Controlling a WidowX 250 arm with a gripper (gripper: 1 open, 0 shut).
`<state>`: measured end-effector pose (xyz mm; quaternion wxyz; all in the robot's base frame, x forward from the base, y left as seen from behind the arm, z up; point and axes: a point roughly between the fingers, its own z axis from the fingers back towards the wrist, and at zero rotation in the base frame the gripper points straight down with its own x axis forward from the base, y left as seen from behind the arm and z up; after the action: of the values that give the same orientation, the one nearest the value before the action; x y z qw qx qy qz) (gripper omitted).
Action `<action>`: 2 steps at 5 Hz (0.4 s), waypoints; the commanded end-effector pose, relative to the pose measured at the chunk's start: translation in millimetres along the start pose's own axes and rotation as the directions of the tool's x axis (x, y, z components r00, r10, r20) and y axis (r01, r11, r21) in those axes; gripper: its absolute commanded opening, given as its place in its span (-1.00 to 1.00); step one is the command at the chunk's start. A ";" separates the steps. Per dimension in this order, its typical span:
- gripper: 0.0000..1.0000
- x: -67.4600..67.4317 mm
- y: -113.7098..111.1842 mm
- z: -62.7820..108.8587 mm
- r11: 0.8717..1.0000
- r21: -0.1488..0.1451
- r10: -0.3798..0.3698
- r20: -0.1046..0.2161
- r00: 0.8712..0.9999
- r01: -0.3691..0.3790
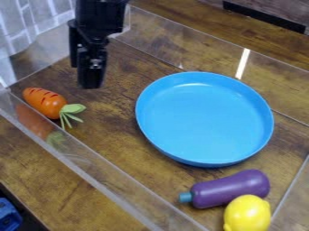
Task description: Put the carrot on the blue tray
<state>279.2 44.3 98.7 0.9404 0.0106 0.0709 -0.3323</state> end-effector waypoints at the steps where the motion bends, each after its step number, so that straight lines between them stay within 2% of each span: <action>1: 1.00 -9.9 13.8 0.9 0.997 0.038 -0.070 0.004 0.998 0.070; 2: 1.00 -19.3 24.4 -7.2 0.991 0.050 -0.125 -0.013 0.992 0.126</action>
<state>276.5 70.7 85.6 0.9149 0.0225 0.0792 -0.3951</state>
